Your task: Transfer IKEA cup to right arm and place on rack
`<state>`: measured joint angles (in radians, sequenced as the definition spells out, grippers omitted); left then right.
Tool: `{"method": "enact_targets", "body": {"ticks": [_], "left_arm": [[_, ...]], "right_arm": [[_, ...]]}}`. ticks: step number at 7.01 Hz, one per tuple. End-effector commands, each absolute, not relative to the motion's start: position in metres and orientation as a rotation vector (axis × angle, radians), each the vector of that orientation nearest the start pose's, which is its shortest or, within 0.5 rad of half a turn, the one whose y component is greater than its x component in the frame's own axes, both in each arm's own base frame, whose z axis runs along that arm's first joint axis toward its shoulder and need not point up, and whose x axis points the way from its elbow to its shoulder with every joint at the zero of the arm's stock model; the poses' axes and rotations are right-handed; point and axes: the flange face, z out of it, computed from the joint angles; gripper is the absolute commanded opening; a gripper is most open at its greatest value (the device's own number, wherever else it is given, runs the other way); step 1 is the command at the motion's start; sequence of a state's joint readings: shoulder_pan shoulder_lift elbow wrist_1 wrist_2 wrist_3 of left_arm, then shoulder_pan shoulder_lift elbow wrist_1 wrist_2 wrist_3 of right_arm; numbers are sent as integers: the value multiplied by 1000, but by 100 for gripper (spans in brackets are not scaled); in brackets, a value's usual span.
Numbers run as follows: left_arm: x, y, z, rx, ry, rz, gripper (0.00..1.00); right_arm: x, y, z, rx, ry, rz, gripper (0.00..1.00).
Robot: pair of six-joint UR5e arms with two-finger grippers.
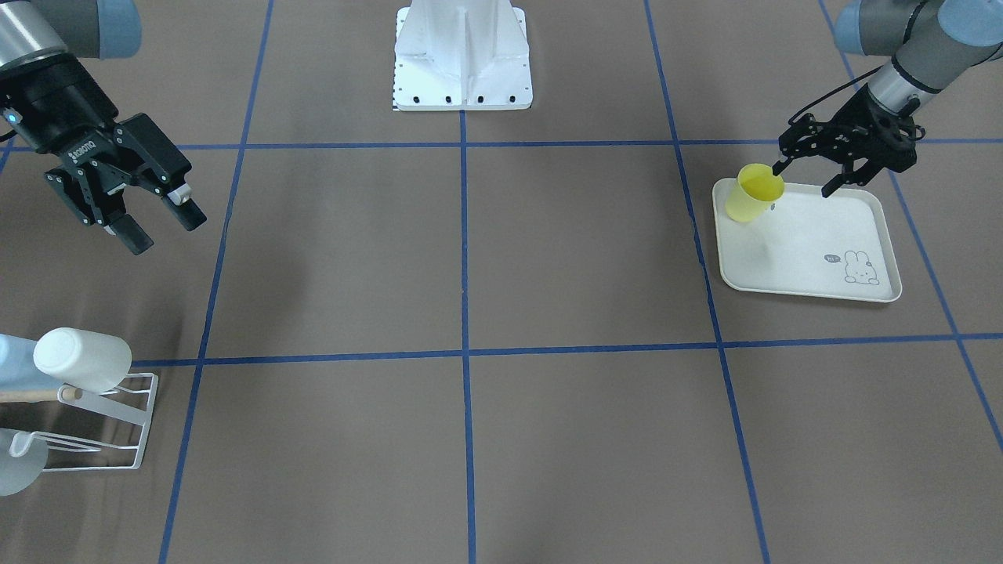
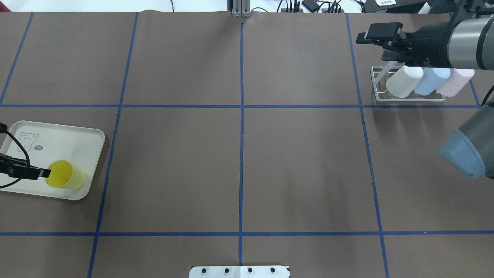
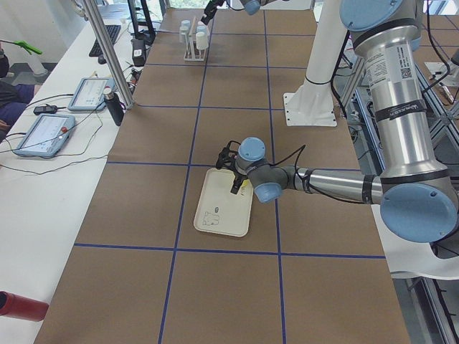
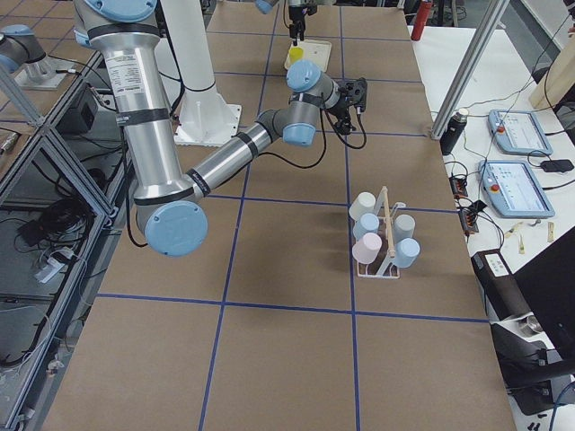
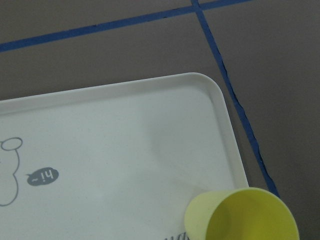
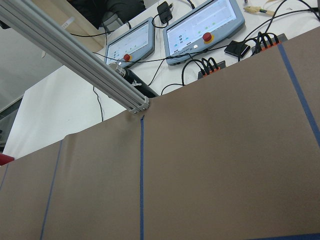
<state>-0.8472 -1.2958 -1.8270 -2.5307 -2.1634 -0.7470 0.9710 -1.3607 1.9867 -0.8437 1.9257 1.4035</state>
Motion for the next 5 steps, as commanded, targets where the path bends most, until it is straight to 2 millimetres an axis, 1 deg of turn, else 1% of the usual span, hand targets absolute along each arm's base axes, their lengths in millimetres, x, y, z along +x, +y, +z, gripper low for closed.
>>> {"method": "enact_targets", "body": {"ticks": [1,2,3,5], "left_arm": [[220,-349,548,288,1022,275,94],[225,-346,549,282,1024,287,78],[226,-346,548,283,1025,288,67],[230,-343,549,274,1026,298,52]], "right_arm": [[-213,-486,274,469,-1292,434,100],[-213,-486,273,470,-1293,434,100],[-213,-486,273,470,-1293,434,100],[-213,-486,274,469,-1292,434,100]]}}
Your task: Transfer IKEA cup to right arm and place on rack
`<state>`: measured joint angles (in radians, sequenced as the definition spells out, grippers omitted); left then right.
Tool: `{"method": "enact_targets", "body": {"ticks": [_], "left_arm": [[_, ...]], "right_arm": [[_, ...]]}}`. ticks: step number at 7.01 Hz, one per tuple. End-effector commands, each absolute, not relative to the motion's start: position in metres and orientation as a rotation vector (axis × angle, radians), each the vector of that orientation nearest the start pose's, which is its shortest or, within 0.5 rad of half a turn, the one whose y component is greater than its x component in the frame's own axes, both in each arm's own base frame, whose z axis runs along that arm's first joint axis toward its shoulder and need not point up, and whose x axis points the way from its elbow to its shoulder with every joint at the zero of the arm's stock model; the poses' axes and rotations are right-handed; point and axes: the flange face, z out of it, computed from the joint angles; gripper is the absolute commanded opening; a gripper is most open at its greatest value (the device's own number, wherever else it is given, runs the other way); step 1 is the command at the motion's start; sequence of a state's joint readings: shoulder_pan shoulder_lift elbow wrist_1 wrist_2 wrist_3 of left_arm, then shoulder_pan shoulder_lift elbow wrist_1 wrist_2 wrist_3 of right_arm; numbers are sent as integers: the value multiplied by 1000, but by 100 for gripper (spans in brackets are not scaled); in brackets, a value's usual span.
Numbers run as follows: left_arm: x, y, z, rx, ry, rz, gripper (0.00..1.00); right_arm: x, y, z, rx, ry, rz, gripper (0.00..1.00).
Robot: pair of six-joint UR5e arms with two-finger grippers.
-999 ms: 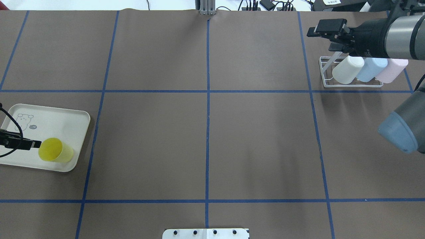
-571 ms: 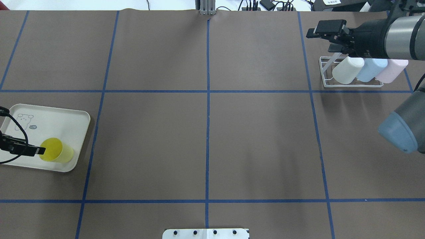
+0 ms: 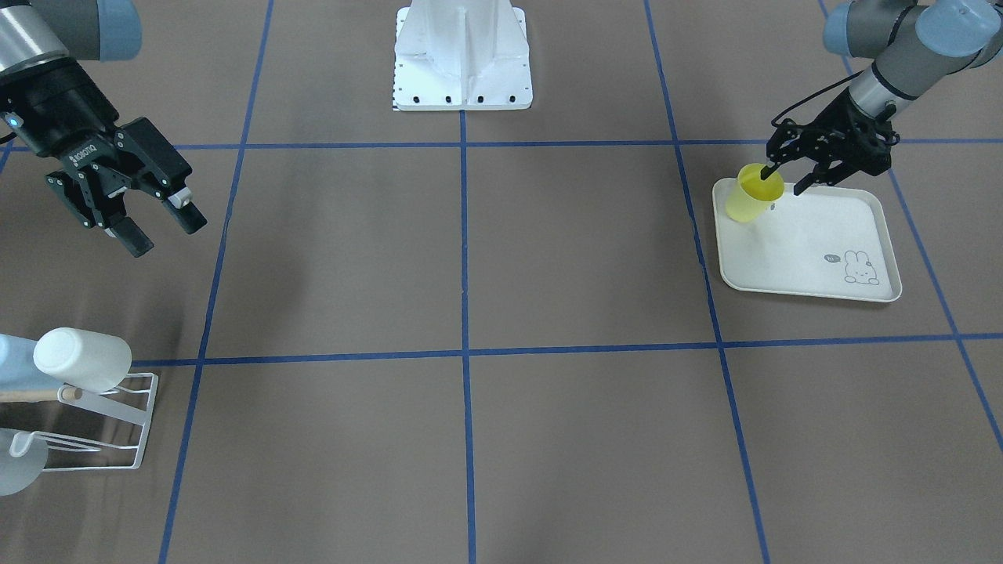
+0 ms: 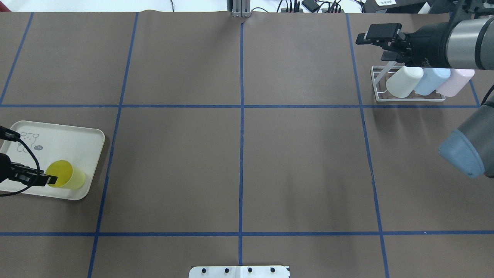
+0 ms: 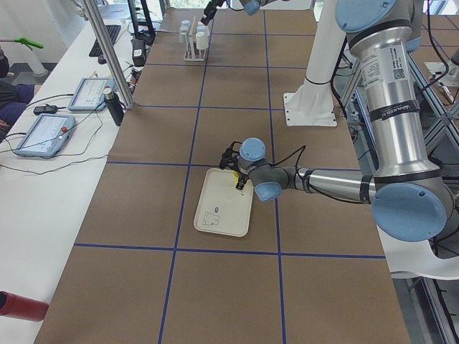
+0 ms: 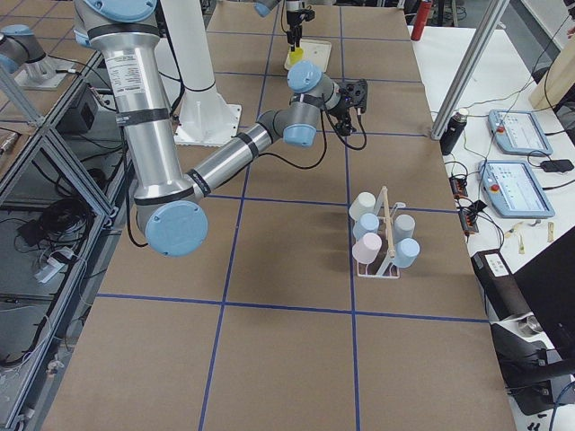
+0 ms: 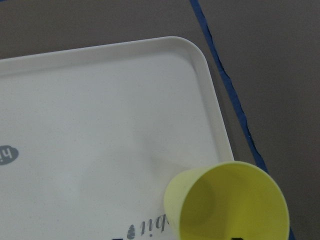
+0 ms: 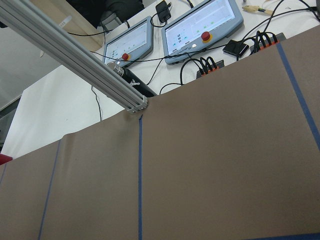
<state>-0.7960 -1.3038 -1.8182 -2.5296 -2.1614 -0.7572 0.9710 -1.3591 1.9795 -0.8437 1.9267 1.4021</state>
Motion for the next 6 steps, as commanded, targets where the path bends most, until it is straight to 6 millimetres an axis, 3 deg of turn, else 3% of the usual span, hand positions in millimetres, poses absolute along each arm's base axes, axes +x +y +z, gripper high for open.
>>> {"method": "enact_targets", "body": {"ticks": [1,3,4,6], "left_arm": [[231,-344,548,276,1025,297,43],[248,-361,539,252,1001,285,15],[246,-363,537,255,1000,280,0],[226,-368,521,289,1007,248,0]], "right_arm": [[-213,-486,274,469,-1292,434,100],[-213,-486,274,468,-1291,435,100],[-213,-487,273,469,-1292,434,100],[-213,-486,271,467,-1297,431,100]]}}
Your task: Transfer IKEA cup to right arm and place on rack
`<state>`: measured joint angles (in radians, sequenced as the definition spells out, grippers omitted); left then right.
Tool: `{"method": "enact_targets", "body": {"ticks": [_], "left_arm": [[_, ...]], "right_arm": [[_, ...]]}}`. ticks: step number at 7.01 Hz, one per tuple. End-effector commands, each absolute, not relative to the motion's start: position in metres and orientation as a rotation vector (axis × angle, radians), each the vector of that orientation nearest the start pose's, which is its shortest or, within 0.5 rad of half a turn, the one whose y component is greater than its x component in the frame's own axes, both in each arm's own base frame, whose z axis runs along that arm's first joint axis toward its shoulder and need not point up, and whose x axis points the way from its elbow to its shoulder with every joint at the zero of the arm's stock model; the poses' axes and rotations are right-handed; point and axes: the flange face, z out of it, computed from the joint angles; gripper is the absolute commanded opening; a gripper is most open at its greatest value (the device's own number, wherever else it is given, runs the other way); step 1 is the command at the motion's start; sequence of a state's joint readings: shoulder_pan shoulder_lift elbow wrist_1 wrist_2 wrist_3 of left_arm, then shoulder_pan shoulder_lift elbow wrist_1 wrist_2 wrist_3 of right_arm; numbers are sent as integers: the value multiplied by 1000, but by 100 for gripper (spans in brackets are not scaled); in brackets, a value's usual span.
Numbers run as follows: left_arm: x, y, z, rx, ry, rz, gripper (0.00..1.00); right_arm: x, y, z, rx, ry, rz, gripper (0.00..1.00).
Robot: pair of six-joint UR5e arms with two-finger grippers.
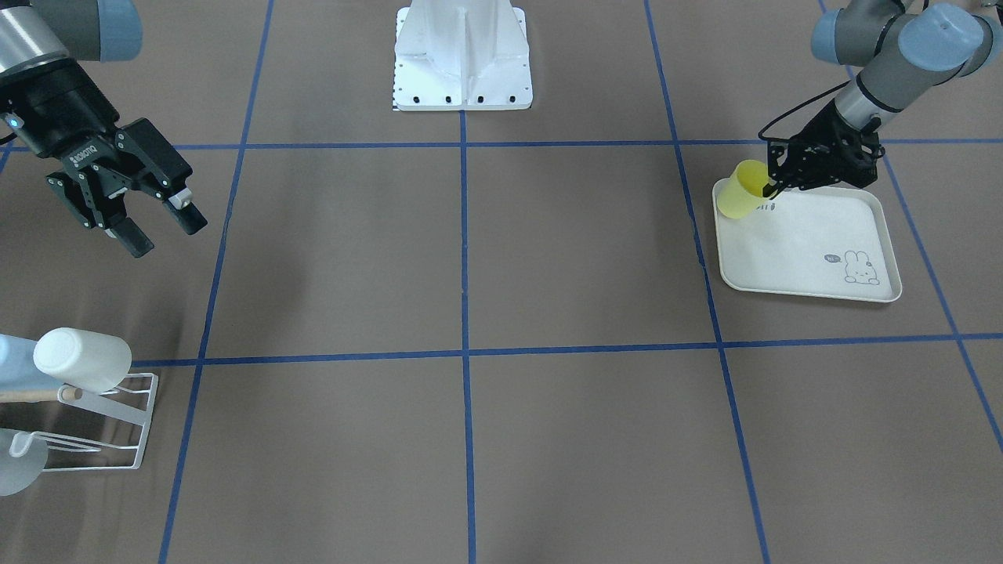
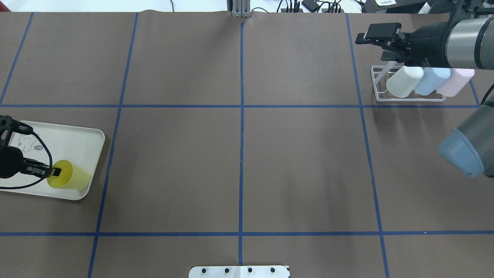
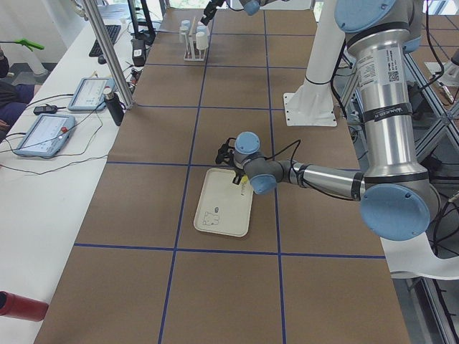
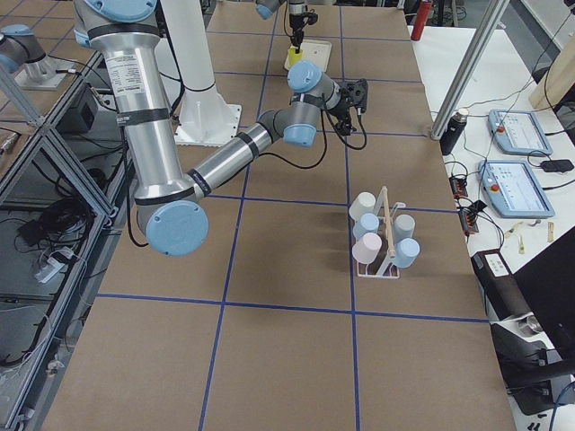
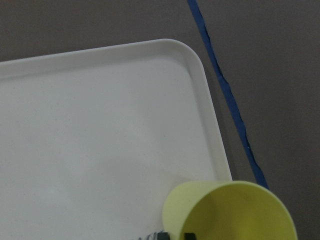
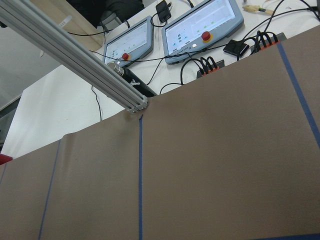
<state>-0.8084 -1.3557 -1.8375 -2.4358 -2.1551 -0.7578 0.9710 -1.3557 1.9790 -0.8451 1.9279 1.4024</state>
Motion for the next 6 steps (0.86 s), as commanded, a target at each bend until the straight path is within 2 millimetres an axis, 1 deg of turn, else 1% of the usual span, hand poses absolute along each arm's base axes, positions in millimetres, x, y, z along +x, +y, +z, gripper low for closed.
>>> {"method": "enact_targets", "body": {"ticks": [1,2,3,4,5,6], "left_arm": [[200,-388,505,297,978,172,0],[193,-403,463,301,963,135,0],[188,-439,414,329,985,52,0],[201,-457,374,301,1060,-81,0],[213,-474,331,272,1141,-195,0],[220,-482,299,229,1206,-294,0]], "right_arm": [[-213,-485,270,468,-1300,428,100],[-213,-485,268,469,-1304,426,100],[-215,-484,266,454,-1313,410,100],[-215,-483,262,443,-1347,428,100],[-220,-487,257,409,-1422,487,100],[-234,-495,249,372,-1480,523,100]]}}
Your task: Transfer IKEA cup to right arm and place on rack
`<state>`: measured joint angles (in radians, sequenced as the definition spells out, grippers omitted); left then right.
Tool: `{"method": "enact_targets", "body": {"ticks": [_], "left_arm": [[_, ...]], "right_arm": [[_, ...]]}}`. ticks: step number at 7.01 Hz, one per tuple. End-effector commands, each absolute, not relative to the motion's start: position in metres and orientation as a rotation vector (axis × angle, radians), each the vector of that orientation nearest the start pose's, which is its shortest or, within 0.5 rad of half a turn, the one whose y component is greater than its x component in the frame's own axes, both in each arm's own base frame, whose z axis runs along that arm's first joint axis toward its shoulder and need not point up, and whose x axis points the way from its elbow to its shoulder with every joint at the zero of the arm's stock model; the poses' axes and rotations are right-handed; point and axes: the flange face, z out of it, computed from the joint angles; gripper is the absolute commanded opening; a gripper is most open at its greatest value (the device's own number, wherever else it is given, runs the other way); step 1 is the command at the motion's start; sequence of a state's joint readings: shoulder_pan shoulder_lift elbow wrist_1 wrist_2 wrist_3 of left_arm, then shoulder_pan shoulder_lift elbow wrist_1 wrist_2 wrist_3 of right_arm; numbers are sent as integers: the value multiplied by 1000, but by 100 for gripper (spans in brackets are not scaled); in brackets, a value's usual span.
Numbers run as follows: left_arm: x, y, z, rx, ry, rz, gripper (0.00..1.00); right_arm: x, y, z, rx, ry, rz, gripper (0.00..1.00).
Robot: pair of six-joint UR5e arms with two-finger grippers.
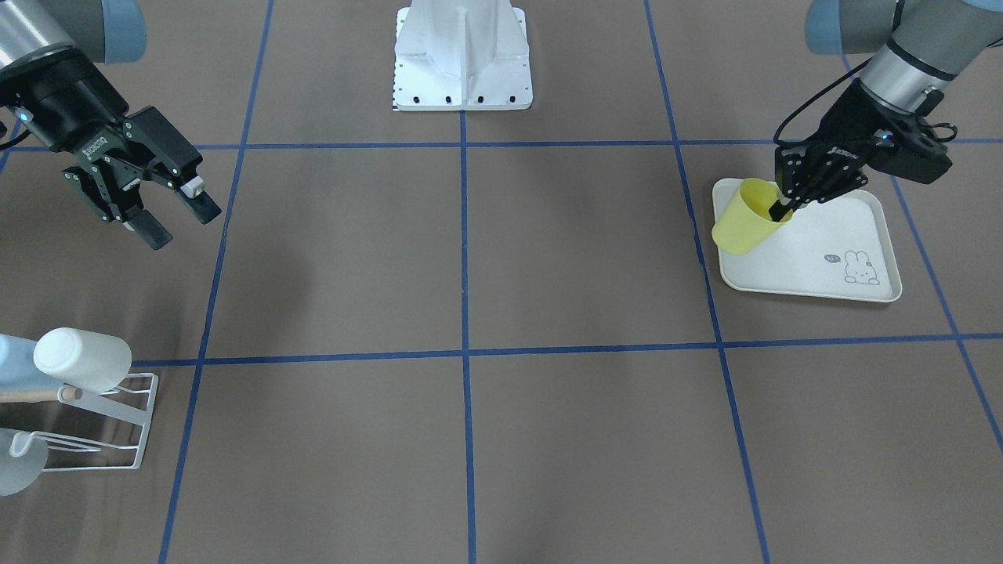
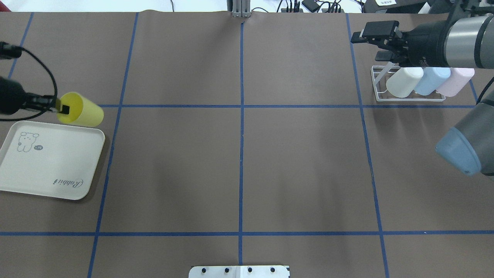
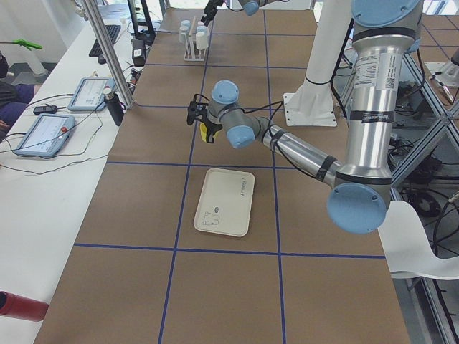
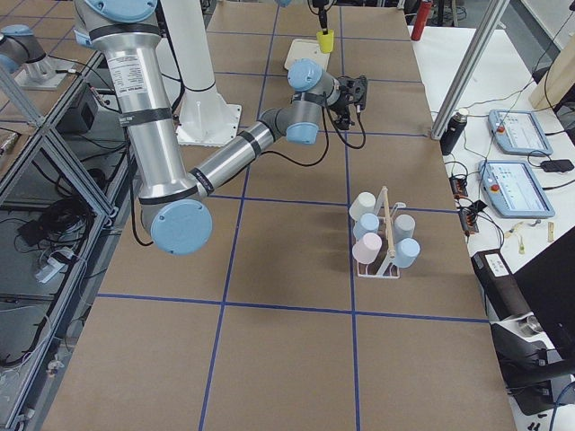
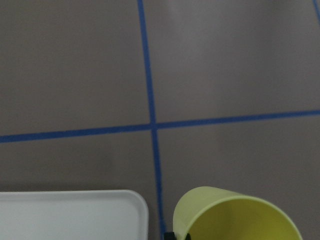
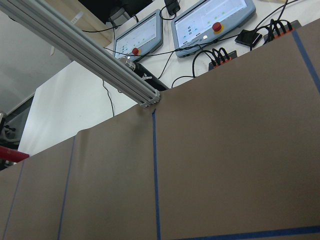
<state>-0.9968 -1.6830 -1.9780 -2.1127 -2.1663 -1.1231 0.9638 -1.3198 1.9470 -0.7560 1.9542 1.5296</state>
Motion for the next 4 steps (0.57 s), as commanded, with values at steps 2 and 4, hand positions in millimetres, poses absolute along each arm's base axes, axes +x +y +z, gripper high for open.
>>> {"method": "enact_targets", "body": {"ticks": [2,4], "left_arm": [[242,-485,277,195,1415,-389,0],[254,-499,294,113,1652,-475,0]], "right_arm": [[-253,-500,238,333,-1560,603,100],[-293,-488,209,328,-1642,710,100]]}}
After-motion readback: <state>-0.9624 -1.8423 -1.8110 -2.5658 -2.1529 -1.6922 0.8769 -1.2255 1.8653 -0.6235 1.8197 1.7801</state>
